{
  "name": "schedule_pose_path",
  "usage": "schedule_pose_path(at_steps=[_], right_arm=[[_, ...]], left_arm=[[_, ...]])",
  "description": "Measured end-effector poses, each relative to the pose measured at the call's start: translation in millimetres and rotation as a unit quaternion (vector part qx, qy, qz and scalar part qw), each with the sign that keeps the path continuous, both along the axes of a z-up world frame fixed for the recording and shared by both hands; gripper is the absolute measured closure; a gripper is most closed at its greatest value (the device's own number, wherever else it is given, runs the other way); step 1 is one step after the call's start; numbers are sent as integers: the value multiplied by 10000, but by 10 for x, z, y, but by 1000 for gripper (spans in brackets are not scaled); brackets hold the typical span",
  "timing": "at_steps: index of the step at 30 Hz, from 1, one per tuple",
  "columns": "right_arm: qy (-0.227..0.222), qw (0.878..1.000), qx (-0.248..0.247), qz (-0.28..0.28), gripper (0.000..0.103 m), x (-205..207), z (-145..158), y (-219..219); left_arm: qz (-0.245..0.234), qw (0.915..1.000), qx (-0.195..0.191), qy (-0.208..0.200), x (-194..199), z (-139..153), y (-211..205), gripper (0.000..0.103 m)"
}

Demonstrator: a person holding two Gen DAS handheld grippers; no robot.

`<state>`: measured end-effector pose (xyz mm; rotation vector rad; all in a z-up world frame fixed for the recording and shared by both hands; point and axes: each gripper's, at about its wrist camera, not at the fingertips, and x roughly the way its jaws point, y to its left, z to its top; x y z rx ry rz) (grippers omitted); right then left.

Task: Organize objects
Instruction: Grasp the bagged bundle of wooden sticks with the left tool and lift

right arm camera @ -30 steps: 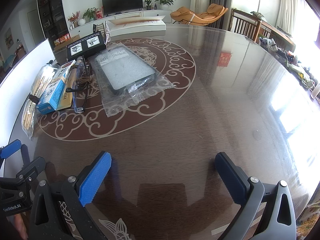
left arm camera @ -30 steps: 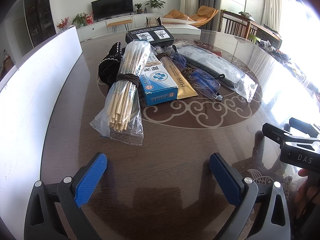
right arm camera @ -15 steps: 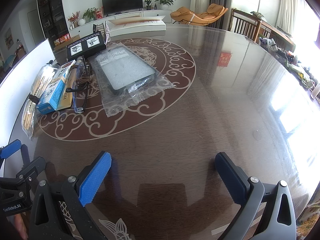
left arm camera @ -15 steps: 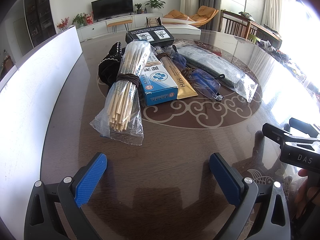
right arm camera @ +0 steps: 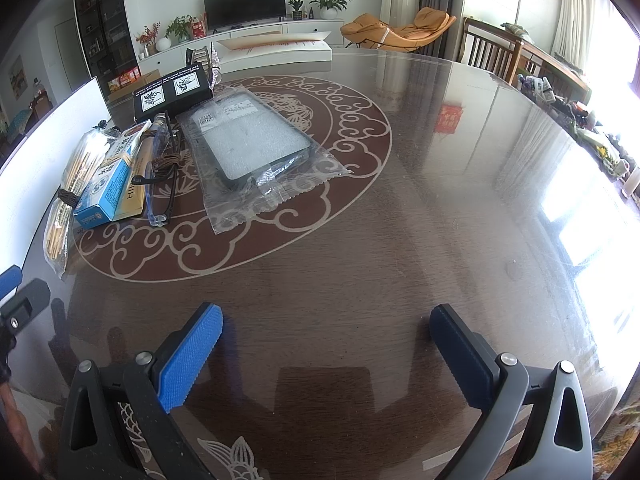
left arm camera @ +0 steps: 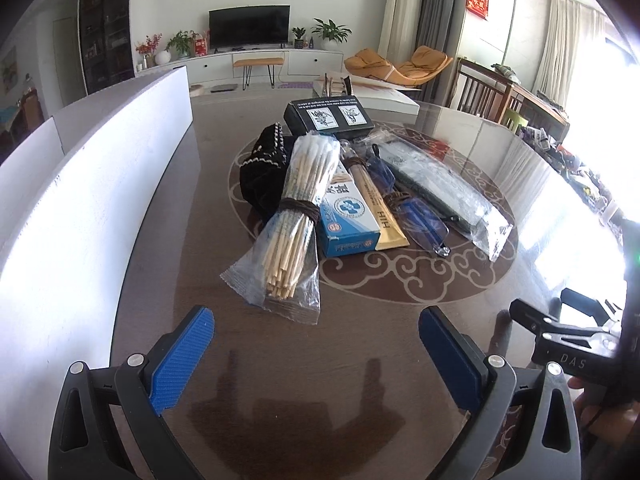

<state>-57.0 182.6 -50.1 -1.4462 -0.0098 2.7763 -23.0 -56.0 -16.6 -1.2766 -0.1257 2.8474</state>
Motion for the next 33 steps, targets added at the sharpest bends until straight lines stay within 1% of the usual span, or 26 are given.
schedule_pose_path(at_steps=[3, 5, 6, 7, 8, 9, 10, 11, 12, 14, 16, 18, 20, 22, 23, 24, 25, 29, 31, 32, 33], right_arm=[[0, 10000, 1, 2, 0, 0, 0, 0], [0, 10000, 0, 2, 0, 1, 0, 0], [0, 10000, 0, 2, 0, 1, 0, 0], [0, 10000, 1, 2, 0, 1, 0, -1], [0, 10000, 1, 2, 0, 1, 0, -1], [0, 10000, 1, 2, 0, 1, 1, -1], [0, 10000, -3, 2, 0, 2, 0, -1], [0, 10000, 0, 2, 0, 1, 1, -2], [1, 10000, 0, 1, 0, 1, 1, -1], [0, 10000, 0, 1, 0, 2, 3, -4], [0, 10000, -1, 1, 0, 2, 2, -3], [0, 10000, -1, 1, 0, 3, 1, -1], [0, 10000, -2, 1, 0, 3, 1, -1], [0, 10000, -2, 1, 0, 3, 1, -1], [0, 10000, -2, 1, 0, 4, 3, -3], [0, 10000, -1, 2, 0, 3, 2, 0], [0, 10000, -1, 3, 0, 4, 2, -2], [1, 10000, -3, 1, 0, 4, 4, -3], [1, 10000, -2, 2, 0, 4, 3, 0], [1, 10000, -2, 3, 0, 5, 4, -2], [0, 10000, -1, 4, 0, 5, 3, 0]], left_arm=[[250, 9995, -165, -20, -301, 118, -43, 0], [297, 9990, -329, -112, -508, 69, -48, 1], [301, 9984, -419, -212, -612, 16, -44, 11], [277, 9980, -442, -353, -702, -46, -45, 18], [225, 9984, -319, -409, -750, -94, -66, 26], [229, 9992, -133, -311, -754, -92, -100, 35], [243, 9992, -76, -306, -760, -97, -120, 43], [192, 9995, 53, -261, -747, -72, -131, 66], [205, 9993, 58, -295, -719, -58, -112, 73], [274, 9991, 14, -329, -607, -44, -67, 73], [388, 9983, 37, -441, -406, -60, -40, 73], [522, 9971, -19, -545, -176, -66, -3, 72], [588, 9965, 44, -589, 6, -77, 7, 71], [549, 9963, 150, -644, 86, -99, -20, 62], [513, 9962, 170, -679, 89, -117, -38, 50], [494, 9963, 160, -691, 90, -137, -61, 41], [476, 9964, 148, -682, 90, -149, -79, 40], [124, 9966, 175, -795, 73, -222, -58, 40], [-11, 9972, 4, -746, 103, -242, 10, 41], [-41, 9975, -130, -687, 136, -243, 48, 55], [-68, 9975, -249, -651, 177, -243, 79, 71]])
